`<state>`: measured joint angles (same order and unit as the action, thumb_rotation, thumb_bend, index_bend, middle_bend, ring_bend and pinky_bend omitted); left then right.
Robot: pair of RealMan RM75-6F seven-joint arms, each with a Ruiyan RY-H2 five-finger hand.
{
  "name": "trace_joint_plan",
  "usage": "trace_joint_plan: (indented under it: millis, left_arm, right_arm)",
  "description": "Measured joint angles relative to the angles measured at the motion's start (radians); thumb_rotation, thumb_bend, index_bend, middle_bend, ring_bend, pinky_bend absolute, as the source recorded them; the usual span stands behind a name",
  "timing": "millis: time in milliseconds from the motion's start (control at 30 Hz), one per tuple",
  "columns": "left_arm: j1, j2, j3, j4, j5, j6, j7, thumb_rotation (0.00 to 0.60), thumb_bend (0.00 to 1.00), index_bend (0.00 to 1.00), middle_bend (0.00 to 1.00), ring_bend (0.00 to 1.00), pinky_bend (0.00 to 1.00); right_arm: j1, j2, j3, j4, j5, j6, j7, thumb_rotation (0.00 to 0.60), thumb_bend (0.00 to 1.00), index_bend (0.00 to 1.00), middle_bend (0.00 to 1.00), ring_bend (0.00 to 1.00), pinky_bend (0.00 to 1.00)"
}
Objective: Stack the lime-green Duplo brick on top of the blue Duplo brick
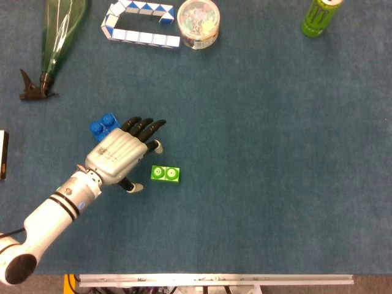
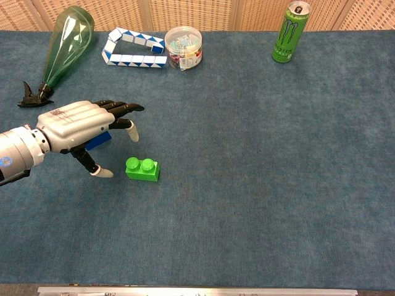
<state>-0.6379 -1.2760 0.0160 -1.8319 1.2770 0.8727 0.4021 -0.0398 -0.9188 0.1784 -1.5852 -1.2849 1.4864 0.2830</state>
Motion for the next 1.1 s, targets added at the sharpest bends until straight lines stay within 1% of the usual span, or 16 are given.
trace_joint_plan:
  millis: [133, 233, 333, 567, 833, 1033, 1100]
  left_arm:
    - [-0.041, 0.002, -0.020, -0.015, -0.170, -0.054, 0.036, 0.600, 0.03, 0.28, 0.00, 0.00, 0.07]
    - [-0.072, 0.000, -0.029, -0.023, -0.267, -0.072, 0.064, 0.600, 0.03, 0.28, 0.00, 0.00, 0.07]
    - [-0.094, -0.009, -0.029, -0.031, -0.312, -0.063, 0.103, 0.600, 0.03, 0.28, 0.00, 0.00, 0.07]
    - [-0.110, -0.049, -0.009, -0.044, -0.356, 0.007, 0.167, 0.600, 0.03, 0.30, 0.00, 0.00, 0.07]
    - [-0.101, -0.092, 0.019, -0.054, -0.339, 0.081, 0.207, 0.600, 0.04, 0.32, 0.00, 0.00, 0.07]
    - [-0.091, -0.137, 0.026, -0.053, -0.355, 0.140, 0.245, 0.600, 0.06, 0.34, 0.00, 0.00, 0.07]
    - [-0.088, -0.151, 0.024, -0.053, -0.365, 0.155, 0.256, 0.600, 0.09, 0.35, 0.00, 0.00, 0.07]
  right_arm:
    - [0.002, 0.000, 0.000, 0.000, -0.001, -0.003, 0.000, 0.600, 0.07, 0.54, 0.39, 0.30, 0.30]
    - [0.002, 0.000, 0.001, 0.001, 0.003, -0.006, -0.001, 0.600, 0.07, 0.54, 0.39, 0.30, 0.30]
    - [0.004, 0.000, 0.001, 0.001, 0.005, -0.009, -0.003, 0.600, 0.07, 0.54, 0.39, 0.30, 0.30]
    - [0.003, 0.000, 0.001, 0.001, 0.002, -0.007, 0.002, 0.600, 0.07, 0.54, 0.39, 0.30, 0.30]
    - [0.000, 0.001, 0.001, 0.002, 0.000, -0.004, 0.008, 0.600, 0.07, 0.54, 0.39, 0.30, 0.30]
    - [-0.002, 0.001, 0.001, 0.003, 0.000, -0.001, 0.012, 0.600, 0.07, 0.54, 0.39, 0.30, 0.30]
    - [-0.002, 0.002, 0.001, 0.003, -0.001, -0.002, 0.013, 0.600, 0.07, 0.54, 0.39, 0.30, 0.30]
